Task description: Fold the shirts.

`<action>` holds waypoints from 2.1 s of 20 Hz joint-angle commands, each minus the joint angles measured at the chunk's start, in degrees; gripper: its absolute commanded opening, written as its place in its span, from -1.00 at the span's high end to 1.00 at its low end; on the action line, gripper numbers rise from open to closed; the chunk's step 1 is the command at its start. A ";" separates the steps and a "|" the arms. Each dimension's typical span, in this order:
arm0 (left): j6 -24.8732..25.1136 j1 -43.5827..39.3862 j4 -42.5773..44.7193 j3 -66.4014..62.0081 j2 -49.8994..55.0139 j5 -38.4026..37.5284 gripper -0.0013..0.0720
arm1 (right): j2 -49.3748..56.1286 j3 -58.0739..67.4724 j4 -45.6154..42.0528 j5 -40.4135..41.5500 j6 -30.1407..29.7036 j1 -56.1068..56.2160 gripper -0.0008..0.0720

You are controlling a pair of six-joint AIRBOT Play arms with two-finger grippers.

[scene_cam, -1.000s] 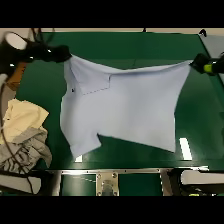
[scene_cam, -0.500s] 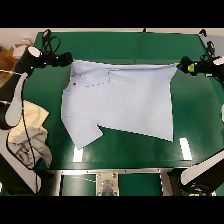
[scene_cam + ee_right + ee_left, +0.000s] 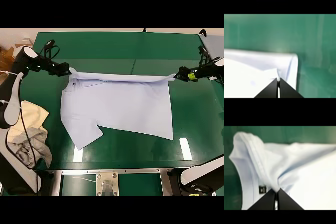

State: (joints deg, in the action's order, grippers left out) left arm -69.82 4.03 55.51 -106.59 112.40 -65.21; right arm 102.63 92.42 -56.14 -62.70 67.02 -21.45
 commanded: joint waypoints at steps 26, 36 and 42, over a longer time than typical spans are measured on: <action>-10.82 6.80 -0.11 13.77 -14.12 -34.23 -0.60 | -28.37 -32.37 -4.48 -7.85 0.55 -7.10 0.18; -8.59 9.64 0.35 67.78 -39.39 -8.61 -0.59 | -51.01 -71.28 9.44 -1.70 9.05 -13.27 -0.16; -6.16 3.78 -8.07 74.86 -38.99 1.38 -0.46 | -51.23 -76.91 9.66 -0.92 9.09 -13.29 -0.16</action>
State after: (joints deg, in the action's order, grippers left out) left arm -76.79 10.94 50.89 -35.22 73.63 -70.63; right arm 52.05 18.22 -47.44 -64.27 75.83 -34.65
